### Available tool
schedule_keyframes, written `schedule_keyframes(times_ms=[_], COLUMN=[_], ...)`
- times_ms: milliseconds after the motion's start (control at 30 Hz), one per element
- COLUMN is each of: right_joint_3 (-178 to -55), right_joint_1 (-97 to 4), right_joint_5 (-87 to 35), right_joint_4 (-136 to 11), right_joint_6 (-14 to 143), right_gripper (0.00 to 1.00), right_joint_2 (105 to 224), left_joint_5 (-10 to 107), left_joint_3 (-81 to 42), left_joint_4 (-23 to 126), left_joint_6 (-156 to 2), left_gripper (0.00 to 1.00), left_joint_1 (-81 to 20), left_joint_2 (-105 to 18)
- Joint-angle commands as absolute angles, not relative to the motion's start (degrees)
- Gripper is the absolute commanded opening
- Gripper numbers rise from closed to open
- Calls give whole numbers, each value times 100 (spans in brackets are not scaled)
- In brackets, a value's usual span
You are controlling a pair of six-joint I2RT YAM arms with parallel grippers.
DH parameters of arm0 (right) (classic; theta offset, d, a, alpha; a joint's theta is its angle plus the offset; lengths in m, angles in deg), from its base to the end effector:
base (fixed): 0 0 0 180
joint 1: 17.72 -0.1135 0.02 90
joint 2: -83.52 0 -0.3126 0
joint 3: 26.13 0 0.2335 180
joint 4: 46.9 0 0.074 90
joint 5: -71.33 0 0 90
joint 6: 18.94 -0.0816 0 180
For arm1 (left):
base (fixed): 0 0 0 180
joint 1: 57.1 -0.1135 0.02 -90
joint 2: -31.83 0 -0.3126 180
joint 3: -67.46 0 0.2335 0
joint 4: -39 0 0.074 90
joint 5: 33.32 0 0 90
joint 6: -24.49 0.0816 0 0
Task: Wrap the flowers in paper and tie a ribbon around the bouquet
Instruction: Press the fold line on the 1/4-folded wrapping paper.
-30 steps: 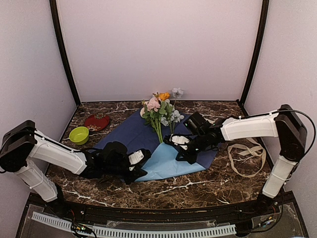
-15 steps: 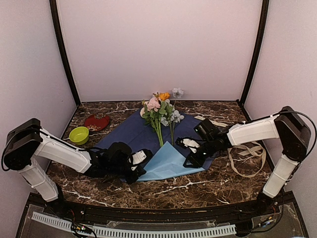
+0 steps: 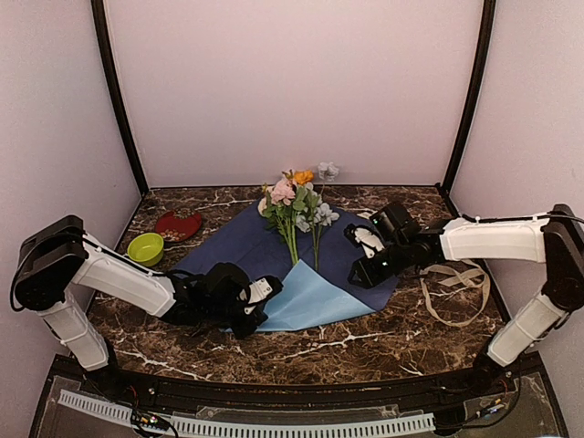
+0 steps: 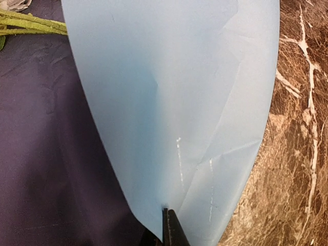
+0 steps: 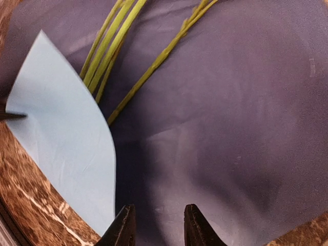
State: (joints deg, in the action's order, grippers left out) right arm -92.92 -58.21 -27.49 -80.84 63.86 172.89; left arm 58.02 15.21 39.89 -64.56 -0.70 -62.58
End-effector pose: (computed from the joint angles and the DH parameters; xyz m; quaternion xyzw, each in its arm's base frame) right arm 0.2333 0.2157 0.2074 -0.2947 0.9084 0.1834 0.2329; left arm 0.1847 -0.2745 0.1622 0.4360 0.8069 -0.1758 0.3576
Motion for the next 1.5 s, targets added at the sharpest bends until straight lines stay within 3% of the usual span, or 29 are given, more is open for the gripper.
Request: schedule_keyframes(times_ms=[0, 133, 333, 533, 867, 1467], right_joint_3=[-9637, -9548, -9167, -9288, -8614, -7197], right_joint_1=[-6028, -6586, -6878, -6900, -6444, -5535], right_joint_5=[-1765, -2146, -5135, -5628, -5119, -3220], right_joint_4=[-8471, -7867, -5815, -5245, -5632, -7243], right_joint_6=[5247, 5058, 4408, 4040, 3582, 2921], right_gripper=[32, 27, 18, 13, 7, 6], right_joint_2=[16722, 16554, 17674, 18656, 18957, 17243], left_joint_5=[5759, 5781, 5777, 5795, 5882, 5997], left_joint_3=[1453, 1434, 1424, 1474, 1631, 1603], left_joint_4=[4180, 4250, 4289, 4325, 4397, 4553], left_joint_6=[-6583, -6604, -6659, -6660, -6524, -6309], left_gripper=[0, 0, 0, 0, 0, 0], left_joint_1=[-85, -85, -85, -85, -85, -94], left_joint_2=[-6325, -6353, -6363, -6360, -6232, -6340])
